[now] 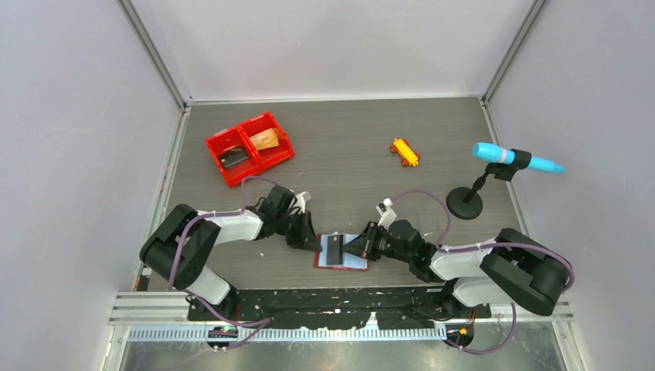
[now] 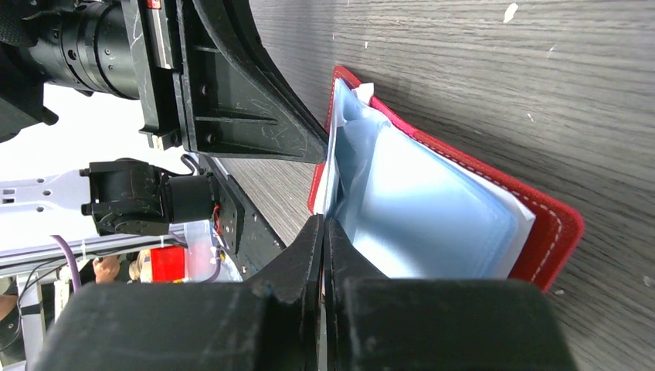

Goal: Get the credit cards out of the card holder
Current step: Remove the credit card from the card holder.

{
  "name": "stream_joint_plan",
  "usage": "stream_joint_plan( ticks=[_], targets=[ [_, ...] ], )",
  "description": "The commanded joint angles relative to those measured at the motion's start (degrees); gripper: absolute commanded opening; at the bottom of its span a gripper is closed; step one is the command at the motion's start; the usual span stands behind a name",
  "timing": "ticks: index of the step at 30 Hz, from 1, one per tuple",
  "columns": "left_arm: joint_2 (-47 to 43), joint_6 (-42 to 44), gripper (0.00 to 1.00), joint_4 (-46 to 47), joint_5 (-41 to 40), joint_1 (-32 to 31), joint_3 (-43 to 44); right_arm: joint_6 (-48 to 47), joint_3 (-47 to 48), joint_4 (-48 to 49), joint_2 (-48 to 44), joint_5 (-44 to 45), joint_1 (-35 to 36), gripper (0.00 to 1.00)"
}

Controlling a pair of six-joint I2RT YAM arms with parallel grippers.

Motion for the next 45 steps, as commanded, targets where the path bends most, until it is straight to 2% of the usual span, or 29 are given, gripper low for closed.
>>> stream_joint_plan(
  ticks=[1,9,14,21,27,31,36,42,45],
  targets=[
    [1.5,2.8,0.10,-3.9,-5.1,-0.4,-1.0,0.4,0.3,-2.3,-5.2,-1.1,-1.6,0.05],
    [0.8,2.2,0.10,-4.1,-4.8,-0.4,-0.7,-0.1,4.3,-19.3,-14.4,1.0,-2.2,0.05],
    [-2.2,1.8,0.12,-4.7,-2.3,-0.6,-0.2,-5.1,6.7,-31.4,-20.9,2.3,-3.2,0.05],
    [-13.0,2.5,0.30,-8.4,3.4,-1.6,4.4,-14.2,10.2,-41.5,-28.6,-4.0,-6.8,0.05],
    [-23.4,6.3,0.41,-14.8,4.0,-1.5,8.8,-25.6,17.3,-51.7,-30.8,-11.6,-7.7,0.05],
    [-26.3,9.5,0.44,-19.0,7.5,-1.6,11.9,-30.7,20.0,-52.6,-31.5,-20.7,-7.7,0.05],
    [-27.8,11.1,0.45,-19.7,13.3,-1.6,13.5,-34.2,21.8,-53.5,-31.3,-29.0,-7.7,0.05],
    [-26.8,11.9,0.44,-19.8,21.7,-2.2,14.1,-31.1,19.6,-46.7,-33.1,-33.8,-7.7,0.05],
    [-26.0,12.1,0.43,-19.8,23.2,-3.8,14.6,-29.6,18.7,-43.6,-33.2,-35.1,-7.7,0.05]
  ],
)
